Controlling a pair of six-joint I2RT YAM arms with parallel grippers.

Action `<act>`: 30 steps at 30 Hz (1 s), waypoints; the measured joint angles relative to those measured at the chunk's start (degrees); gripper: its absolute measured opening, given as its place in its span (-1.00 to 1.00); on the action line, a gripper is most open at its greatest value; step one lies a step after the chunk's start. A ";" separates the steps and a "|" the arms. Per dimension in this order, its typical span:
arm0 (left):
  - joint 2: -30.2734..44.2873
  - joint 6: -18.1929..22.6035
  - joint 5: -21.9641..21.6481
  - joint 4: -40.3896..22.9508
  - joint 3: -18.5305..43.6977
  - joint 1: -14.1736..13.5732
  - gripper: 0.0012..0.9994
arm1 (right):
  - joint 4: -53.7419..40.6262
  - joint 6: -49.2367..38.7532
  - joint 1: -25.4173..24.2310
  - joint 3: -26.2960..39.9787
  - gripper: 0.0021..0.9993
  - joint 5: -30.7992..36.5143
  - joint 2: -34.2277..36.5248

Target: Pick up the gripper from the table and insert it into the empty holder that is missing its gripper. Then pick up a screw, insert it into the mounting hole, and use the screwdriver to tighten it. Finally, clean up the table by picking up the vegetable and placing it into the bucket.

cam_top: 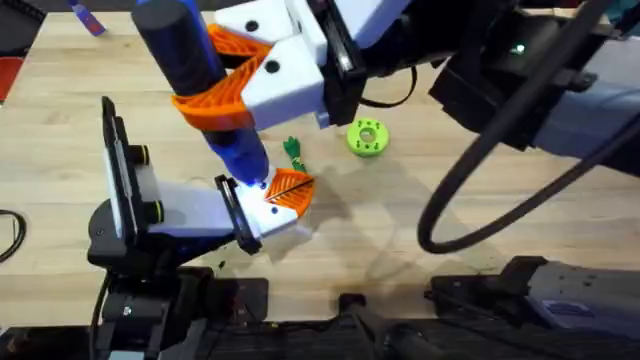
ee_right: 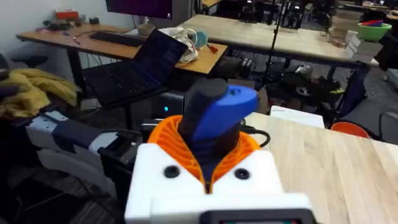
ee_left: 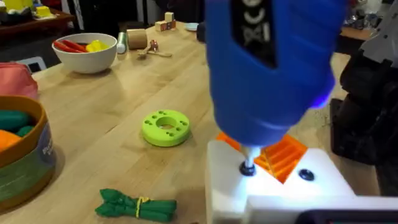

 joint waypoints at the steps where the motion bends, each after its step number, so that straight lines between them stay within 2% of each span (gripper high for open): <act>1: 0.00 -0.02 0.00 0.00 0.00 0.00 -0.98 | -0.02 0.00 0.00 0.00 -0.96 0.00 0.07; 30: 0.00 -0.02 0.00 0.00 0.00 0.00 -0.98 | -0.44 -0.96 -0.04 0.00 -0.96 -0.87 0.77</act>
